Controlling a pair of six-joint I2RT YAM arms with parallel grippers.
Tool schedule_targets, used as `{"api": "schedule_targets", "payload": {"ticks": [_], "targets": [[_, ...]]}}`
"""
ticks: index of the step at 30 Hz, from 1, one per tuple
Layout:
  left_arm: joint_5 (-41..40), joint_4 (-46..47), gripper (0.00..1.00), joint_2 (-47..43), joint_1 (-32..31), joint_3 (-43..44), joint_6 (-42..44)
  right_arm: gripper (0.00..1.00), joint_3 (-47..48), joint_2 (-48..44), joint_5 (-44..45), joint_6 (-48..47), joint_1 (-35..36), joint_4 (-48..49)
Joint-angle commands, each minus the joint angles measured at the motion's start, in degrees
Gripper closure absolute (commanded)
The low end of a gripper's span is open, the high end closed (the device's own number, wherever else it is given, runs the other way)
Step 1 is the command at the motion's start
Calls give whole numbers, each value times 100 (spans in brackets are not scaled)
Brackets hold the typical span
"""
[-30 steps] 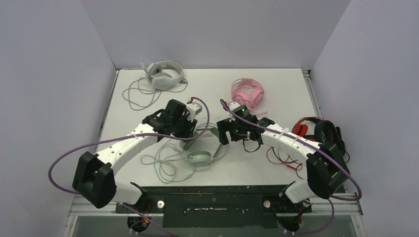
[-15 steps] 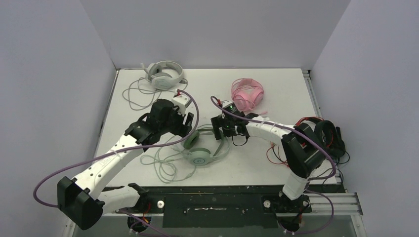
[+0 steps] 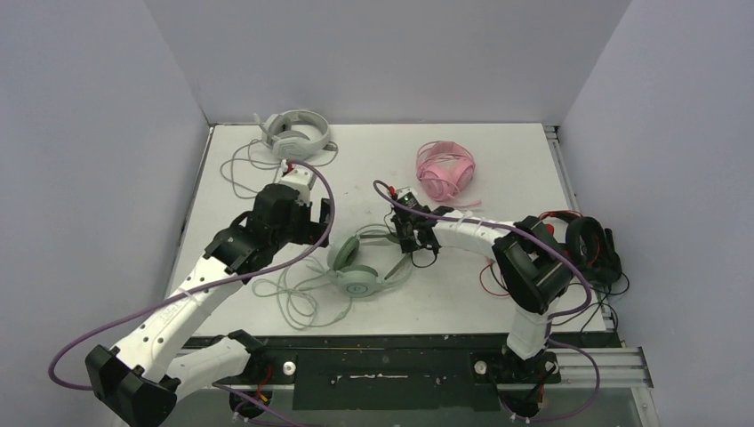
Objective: Wrap the headphones
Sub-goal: Pick up the headphones from the center of the board.
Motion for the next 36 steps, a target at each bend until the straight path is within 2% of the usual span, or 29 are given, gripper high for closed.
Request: {"api": "schedule_targets", "payload": {"ticks": [1,5,10,15,19,27,31,36], "targets": [[-124,92,3,-318,37,-14,-106,97,44,-216,230,239,73,-343],[305,368,3,-523,41,-289,-87,100,346,-1080,484,223,119,-467],[1015,856,3,-886,41,-707,-14,100,859,-1735,840,97,59,-1034],[1478,1460,3,-1455,41,-1148,-80,100,980,-2330,327,-56,-485,-1341],[2363,2300,5,-1917,32,-1735,167,100,902,-3028,-268,-187,-1141,-1380],[2024,4701,7,-2415,24,-2972,-163,100,1834,-3449,-866,-465,-1722,-2383],[1977,5833,3,-2284,-4,-3505,-650,100,2421,-3475,-1200,-421,-2061,-2872],[1622,7126,3,-1869,-304,-4302,-1164,100,3183,-3463,-1083,-336,-2210,-3284]]}}
